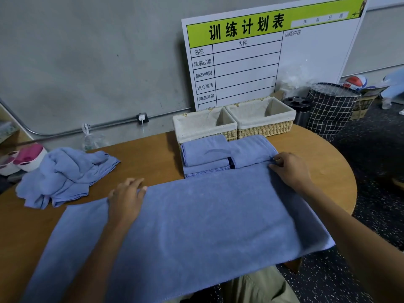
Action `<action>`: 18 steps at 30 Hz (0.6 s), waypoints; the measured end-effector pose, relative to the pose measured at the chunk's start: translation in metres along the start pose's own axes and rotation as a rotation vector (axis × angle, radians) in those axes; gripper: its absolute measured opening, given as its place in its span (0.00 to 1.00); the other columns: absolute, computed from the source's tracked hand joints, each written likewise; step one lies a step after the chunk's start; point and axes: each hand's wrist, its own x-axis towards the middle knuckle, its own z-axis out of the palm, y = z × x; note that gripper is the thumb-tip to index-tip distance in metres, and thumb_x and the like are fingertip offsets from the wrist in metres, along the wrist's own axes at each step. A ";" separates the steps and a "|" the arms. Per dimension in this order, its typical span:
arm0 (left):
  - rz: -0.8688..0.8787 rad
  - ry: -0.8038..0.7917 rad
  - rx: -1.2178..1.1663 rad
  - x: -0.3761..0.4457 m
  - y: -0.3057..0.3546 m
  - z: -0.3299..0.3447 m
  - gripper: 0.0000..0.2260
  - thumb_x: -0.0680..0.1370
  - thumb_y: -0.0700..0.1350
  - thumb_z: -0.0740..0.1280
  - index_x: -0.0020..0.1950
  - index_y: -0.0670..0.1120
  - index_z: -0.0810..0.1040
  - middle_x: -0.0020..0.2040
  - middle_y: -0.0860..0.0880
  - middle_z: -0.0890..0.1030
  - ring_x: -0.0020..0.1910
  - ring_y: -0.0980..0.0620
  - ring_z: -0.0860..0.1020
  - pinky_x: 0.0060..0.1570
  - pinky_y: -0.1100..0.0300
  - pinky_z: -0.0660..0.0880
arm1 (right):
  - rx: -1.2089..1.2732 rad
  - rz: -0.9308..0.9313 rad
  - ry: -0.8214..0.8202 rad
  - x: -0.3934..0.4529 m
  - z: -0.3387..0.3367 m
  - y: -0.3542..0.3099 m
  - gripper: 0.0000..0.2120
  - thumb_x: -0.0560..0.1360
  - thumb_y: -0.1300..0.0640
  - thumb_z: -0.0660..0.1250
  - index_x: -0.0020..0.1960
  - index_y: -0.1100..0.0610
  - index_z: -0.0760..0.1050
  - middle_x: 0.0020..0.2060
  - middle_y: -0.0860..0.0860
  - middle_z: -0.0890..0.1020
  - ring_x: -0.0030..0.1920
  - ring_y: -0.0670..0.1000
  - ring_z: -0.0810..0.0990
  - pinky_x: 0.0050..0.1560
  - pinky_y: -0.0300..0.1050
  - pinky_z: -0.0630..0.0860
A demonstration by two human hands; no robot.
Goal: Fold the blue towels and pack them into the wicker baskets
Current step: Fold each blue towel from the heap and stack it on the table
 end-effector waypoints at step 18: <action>0.230 -0.311 -0.354 0.025 -0.047 -0.014 0.07 0.80 0.50 0.68 0.54 0.58 0.72 0.48 0.58 0.77 0.48 0.57 0.77 0.50 0.52 0.74 | 0.613 0.013 -0.326 0.020 -0.041 -0.009 0.09 0.77 0.70 0.67 0.56 0.63 0.79 0.49 0.57 0.82 0.50 0.54 0.80 0.52 0.45 0.78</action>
